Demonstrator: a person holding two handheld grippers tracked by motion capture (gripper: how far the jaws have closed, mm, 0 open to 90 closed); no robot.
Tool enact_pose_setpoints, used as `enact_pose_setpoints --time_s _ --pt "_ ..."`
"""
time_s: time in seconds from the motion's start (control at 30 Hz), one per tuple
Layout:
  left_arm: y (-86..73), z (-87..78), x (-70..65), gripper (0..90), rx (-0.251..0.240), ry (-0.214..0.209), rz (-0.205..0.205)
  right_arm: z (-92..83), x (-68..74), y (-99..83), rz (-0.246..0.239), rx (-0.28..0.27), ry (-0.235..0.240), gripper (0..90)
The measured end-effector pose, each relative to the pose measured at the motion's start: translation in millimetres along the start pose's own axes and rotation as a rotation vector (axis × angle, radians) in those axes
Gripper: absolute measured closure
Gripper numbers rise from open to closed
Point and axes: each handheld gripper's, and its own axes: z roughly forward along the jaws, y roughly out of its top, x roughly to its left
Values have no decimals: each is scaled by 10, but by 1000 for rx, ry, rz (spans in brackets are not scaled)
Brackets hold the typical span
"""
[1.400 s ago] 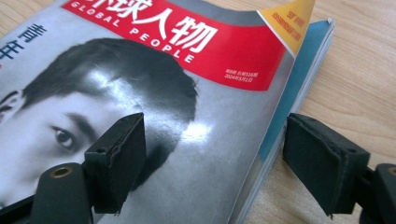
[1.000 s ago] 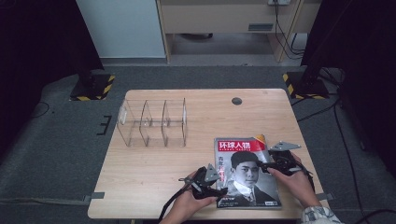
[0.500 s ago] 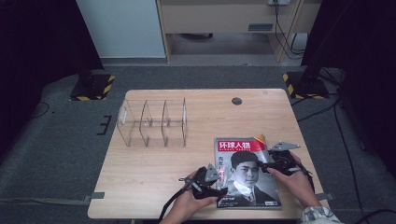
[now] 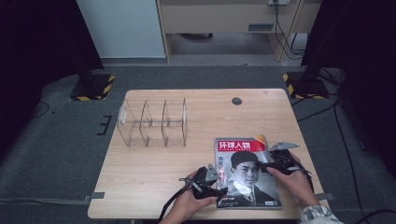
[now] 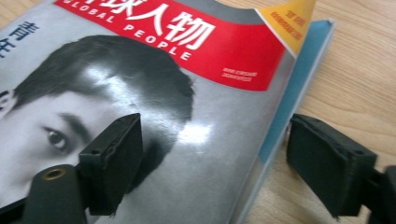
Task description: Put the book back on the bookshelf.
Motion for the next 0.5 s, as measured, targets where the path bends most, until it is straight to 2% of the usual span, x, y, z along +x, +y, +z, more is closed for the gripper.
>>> enact_pose_setpoints --time_s 0.03,0.5 --pt "0 0 0 298 0 0 0 -4 11 5 -14 -4 -8 199" --pt "6 2 -3 299 1 1 -4 -58 58 41 -40 -26 -20 223"
